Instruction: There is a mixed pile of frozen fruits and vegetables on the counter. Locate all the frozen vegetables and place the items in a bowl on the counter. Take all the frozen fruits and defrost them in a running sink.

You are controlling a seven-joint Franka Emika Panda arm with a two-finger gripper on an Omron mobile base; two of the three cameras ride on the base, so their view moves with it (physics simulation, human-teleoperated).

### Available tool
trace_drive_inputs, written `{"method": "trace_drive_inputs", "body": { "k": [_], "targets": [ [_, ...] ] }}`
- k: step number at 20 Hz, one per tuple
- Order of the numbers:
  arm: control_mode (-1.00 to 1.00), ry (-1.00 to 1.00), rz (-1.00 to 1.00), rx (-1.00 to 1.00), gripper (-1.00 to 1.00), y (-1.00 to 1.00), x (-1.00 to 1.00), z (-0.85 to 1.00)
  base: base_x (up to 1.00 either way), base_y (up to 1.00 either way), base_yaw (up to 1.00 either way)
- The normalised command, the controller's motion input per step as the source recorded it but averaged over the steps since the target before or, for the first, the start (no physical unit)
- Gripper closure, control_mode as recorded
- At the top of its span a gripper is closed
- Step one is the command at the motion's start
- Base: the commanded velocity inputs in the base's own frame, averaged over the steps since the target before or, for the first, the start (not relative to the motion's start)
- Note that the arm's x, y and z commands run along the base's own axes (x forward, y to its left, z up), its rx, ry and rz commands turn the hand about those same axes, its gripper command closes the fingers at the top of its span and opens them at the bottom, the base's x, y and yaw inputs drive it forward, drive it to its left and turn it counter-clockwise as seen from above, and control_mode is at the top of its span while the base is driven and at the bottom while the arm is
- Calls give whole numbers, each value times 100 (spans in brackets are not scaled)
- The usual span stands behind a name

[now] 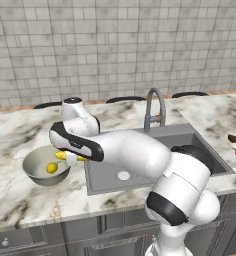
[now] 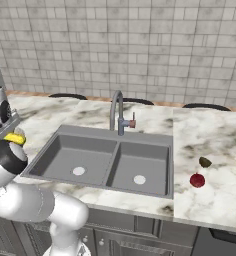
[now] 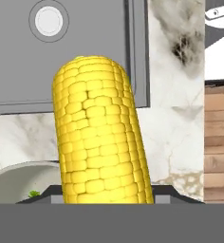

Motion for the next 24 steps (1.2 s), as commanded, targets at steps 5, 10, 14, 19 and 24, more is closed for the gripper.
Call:
{"method": "trace_drive_inputs", "body": {
  "k": [5, 10, 14, 19, 24],
  "targets": [
    [-100, -6, 0, 0, 100, 59, 9, -8, 0, 0, 0],
    [-100, -1, 0, 0, 100, 40, 15, -12, 0, 0, 0],
    [-100, 0, 0, 0, 100, 36, 28, -4, 0, 0, 0],
    [-100, 9, 0, -8, 100, 45, 35, 1, 0, 0, 0],
    [-100, 6, 0, -12, 100, 50, 18, 1, 0, 0, 0]
  ]
}}
